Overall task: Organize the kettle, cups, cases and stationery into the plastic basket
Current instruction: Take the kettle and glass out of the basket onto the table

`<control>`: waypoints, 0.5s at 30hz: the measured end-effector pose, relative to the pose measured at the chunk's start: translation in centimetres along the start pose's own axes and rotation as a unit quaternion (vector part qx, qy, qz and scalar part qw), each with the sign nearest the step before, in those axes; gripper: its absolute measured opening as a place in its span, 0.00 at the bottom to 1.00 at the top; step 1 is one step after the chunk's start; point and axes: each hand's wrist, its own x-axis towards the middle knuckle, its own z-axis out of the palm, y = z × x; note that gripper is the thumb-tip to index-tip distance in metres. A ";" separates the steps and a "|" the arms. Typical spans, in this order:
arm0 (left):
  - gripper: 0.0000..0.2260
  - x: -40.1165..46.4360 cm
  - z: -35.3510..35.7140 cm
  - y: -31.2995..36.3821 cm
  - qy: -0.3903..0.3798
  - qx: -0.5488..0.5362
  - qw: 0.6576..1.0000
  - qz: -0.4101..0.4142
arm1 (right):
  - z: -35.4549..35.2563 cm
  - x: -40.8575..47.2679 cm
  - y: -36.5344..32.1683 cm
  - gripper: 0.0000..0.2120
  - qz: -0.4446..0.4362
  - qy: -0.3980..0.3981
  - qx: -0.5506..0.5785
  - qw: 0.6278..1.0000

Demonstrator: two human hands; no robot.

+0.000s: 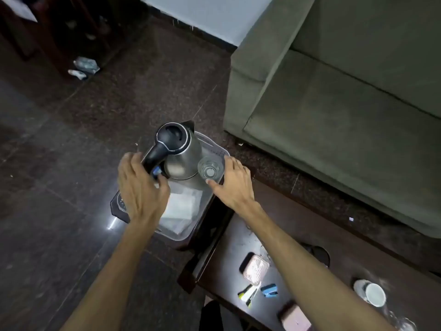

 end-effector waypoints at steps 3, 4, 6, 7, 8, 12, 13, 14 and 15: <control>0.27 1.9 1.8 -1.6 -0.029 -0.105 0.990 -0.086 | 2.5 2.6 0.0 0.50 0.009 -0.022 -0.031 0.999; 0.24 2.5 2.2 -1.9 -0.067 -0.155 0.976 -0.136 | 3.1 3.2 0.0 0.51 0.013 -0.031 -0.042 0.999; 0.18 3.5 3.3 -2.7 -0.109 -0.250 0.938 -0.212 | 4.9 4.1 0.3 0.51 0.018 -0.028 -0.051 0.998; 0.15 4.2 3.8 -3.2 -0.111 -0.283 0.926 -0.224 | 5.6 4.5 0.6 0.49 0.018 -0.020 -0.053 0.998; 0.12 4.7 4.0 -3.4 -0.120 -0.317 0.911 -0.237 | 6.1 4.8 0.8 0.47 0.014 -0.008 -0.054 0.998; 0.06 5.8 5.2 -4.3 -0.159 -0.418 0.864 -0.231 | 7.3 5.5 1.7 0.38 0.006 0.041 -0.014 0.999; 0.07 5.9 5.5 -4.5 -0.158 -0.427 0.861 -0.226 | 7.4 5.5 1.8 0.37 0.005 0.047 0.000 0.999; 0.08 5.9 5.5 -4.5 -0.153 -0.429 0.863 -0.218 | 7.4 5.4 1.9 0.37 0.001 0.052 0.014 0.999; 0.08 5.8 5.5 -4.4 -0.138 -0.426 0.869 -0.210 | 7.3 5.2 1.9 0.37 -0.005 0.057 0.029 0.998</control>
